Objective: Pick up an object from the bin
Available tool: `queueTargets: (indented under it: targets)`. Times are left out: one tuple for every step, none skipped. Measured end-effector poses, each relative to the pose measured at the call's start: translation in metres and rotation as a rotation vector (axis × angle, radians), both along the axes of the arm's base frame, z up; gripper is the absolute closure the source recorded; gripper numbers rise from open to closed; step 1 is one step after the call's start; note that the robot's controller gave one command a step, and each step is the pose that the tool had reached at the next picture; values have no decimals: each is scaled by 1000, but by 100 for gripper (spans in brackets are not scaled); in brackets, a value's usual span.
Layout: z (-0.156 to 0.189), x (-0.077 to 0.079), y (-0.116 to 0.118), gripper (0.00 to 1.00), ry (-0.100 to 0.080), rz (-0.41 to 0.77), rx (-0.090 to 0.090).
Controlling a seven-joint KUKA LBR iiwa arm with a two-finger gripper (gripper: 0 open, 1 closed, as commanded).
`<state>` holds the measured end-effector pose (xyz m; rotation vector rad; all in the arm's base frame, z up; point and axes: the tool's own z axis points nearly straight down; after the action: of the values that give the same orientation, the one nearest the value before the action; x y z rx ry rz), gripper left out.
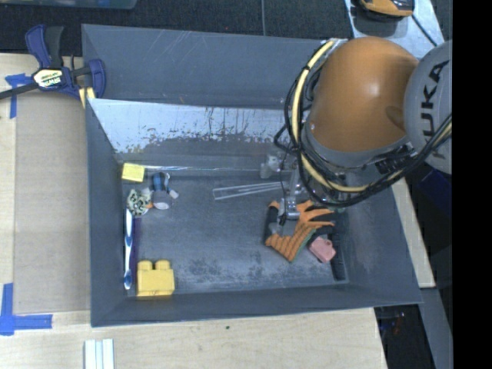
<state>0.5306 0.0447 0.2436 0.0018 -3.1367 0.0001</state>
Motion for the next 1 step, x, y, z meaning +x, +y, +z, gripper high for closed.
queueTargets:
  targets:
    - [4, 2, 0, 0, -9, -2, 0]
